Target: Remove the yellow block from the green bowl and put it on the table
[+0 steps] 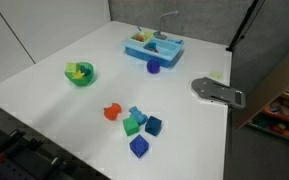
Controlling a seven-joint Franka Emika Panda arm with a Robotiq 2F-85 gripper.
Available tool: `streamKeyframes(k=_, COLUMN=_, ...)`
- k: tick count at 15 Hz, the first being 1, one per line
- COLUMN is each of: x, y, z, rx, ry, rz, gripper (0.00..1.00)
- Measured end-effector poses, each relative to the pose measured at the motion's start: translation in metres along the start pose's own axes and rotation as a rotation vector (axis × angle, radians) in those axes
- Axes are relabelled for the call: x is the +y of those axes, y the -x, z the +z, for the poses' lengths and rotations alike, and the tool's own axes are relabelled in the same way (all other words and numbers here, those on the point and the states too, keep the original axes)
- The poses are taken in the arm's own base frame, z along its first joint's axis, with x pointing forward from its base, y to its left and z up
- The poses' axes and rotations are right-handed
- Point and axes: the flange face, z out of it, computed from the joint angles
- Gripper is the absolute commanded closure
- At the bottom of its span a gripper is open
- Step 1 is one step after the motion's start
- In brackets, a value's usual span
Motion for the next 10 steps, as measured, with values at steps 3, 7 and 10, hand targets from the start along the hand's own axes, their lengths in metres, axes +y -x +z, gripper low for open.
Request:
streamKeyframes(k=3, x=0.0000, y=0.0000, z=0.0000, rx=0.000, ry=0.000, rz=0.000, gripper=0.00)
streamKeyframes(k=7, x=-0.0005, y=-0.0009, z=0.0008, rx=-0.001, ry=-0.001, rz=-0.002, gripper=0.00)
streamKeyframes(k=10, x=-0.0019, y=-0.0087, z=0.0002, rx=-0.003, ry=-0.003, rz=-0.009, gripper=0.00)
